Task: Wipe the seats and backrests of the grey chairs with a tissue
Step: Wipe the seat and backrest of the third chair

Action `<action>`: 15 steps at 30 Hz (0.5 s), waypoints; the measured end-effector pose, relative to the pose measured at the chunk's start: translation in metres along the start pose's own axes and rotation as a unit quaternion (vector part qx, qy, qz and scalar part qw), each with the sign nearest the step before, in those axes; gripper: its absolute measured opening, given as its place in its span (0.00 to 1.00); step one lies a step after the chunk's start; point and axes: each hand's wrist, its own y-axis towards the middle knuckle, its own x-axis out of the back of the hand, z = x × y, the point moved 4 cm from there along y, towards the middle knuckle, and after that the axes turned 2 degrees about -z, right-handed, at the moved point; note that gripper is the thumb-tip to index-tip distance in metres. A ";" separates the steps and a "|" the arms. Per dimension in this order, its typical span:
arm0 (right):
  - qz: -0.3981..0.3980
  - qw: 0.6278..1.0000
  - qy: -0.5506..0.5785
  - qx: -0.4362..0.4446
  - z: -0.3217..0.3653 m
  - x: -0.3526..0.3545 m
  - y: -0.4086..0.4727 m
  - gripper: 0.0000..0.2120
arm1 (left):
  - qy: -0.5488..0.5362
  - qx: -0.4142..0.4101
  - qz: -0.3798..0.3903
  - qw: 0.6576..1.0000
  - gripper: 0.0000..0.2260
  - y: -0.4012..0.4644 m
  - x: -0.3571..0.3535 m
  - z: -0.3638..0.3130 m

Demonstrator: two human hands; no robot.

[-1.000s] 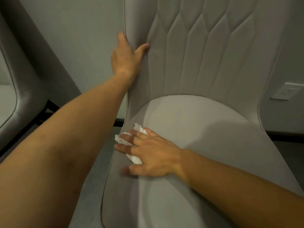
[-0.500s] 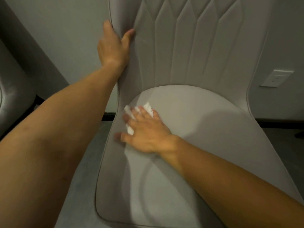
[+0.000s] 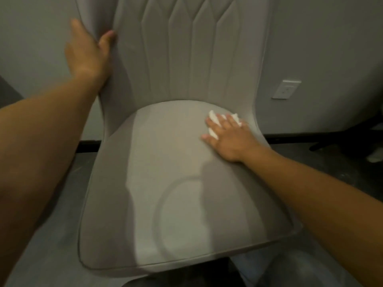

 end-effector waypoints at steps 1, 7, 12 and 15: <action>0.010 0.999 0.013 -0.036 -0.019 -0.003 0.000 0.35 | -0.002 0.004 0.005 1.000 0.33 -0.001 0.000 -0.001; -0.049 0.992 0.073 -0.087 -0.010 -0.014 -0.013 0.41 | 0.033 0.039 0.087 0.995 0.28 -0.009 0.016 -0.010; -0.049 0.991 0.077 -0.094 -0.011 -0.015 -0.011 0.40 | 0.077 0.058 0.220 0.971 0.30 -0.045 0.024 0.008; -0.050 0.991 0.074 -0.096 -0.009 -0.016 -0.011 0.40 | 0.077 0.099 0.285 0.950 0.36 -0.100 0.020 0.039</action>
